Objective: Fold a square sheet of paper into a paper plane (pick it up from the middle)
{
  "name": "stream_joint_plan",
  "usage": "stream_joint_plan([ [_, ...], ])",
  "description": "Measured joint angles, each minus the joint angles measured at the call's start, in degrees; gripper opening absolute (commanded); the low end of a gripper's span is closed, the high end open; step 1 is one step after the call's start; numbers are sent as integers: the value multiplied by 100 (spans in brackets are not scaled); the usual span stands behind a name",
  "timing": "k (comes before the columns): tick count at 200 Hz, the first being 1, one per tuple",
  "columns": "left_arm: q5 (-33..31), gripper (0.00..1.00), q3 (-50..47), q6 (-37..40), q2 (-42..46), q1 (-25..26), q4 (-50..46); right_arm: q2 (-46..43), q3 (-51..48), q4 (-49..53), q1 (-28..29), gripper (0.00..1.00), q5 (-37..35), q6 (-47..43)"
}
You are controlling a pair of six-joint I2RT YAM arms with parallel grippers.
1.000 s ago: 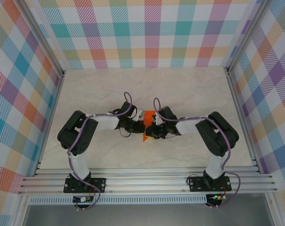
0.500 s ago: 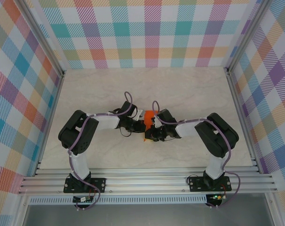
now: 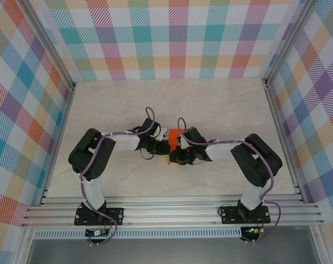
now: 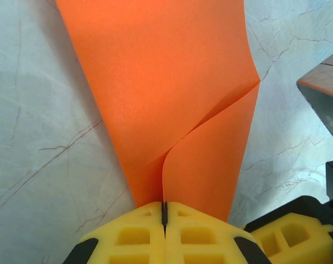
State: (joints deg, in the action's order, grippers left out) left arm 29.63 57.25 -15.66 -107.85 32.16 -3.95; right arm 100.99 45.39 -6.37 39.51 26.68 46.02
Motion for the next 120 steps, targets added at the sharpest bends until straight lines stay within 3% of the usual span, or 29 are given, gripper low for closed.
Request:
stream_joint_plan([
  [120, 13, 1, 44, 0, -22, -2, -24, 260, 463, 664, 310, 11, -363, -37],
])
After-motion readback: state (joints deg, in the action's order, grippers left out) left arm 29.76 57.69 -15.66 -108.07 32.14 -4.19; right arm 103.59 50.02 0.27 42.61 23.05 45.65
